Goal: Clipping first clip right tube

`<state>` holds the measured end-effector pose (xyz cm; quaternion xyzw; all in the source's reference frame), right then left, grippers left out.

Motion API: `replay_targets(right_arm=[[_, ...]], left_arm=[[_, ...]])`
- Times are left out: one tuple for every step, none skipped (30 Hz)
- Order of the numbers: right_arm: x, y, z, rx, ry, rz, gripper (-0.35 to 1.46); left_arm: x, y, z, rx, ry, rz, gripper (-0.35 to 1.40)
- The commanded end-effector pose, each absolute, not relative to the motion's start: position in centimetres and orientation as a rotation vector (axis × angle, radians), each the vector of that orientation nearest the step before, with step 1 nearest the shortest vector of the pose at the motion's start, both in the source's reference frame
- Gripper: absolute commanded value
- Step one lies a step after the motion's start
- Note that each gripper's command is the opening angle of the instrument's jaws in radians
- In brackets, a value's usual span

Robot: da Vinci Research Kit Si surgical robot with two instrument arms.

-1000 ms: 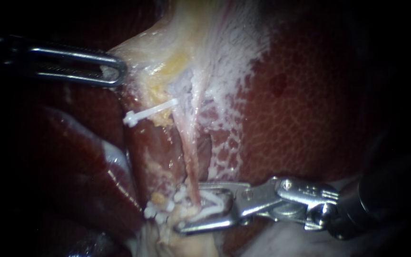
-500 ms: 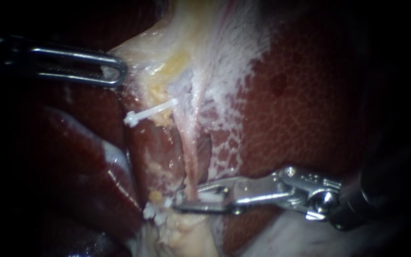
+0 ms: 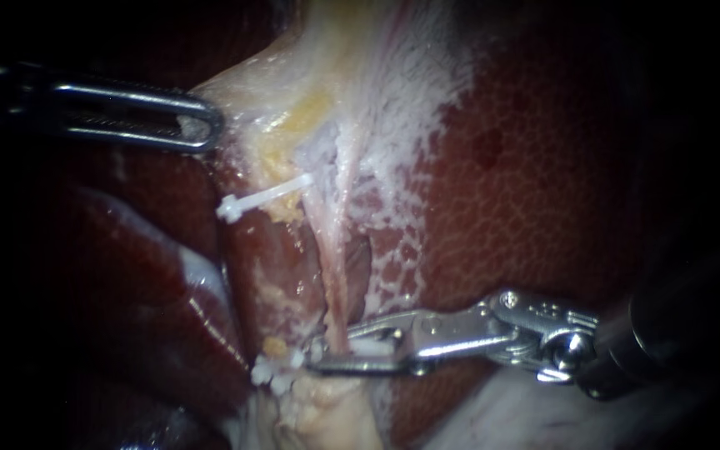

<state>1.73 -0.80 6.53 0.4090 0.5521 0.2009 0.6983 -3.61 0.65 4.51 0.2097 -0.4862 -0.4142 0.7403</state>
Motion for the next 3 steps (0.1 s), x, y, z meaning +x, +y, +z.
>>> replay_targets(right_arm=[[1.73, -0.80, 6.53, 0.911, 1.231, 0.448, -0.32], [1.73, -0.80, 6.53, 0.911, 1.231, 0.448, -0.32], [1.73, -0.80, 6.53, 0.911, 1.231, 0.448, -0.32]], left_arm=[[-3.61, 0.65, 4.51, 0.460, -1.067, -0.908, -0.35], [-3.61, 0.65, 4.51, 0.460, -1.067, -0.909, -0.35], [-3.61, 0.65, 4.51, 0.460, -1.067, -0.909, -0.35]])
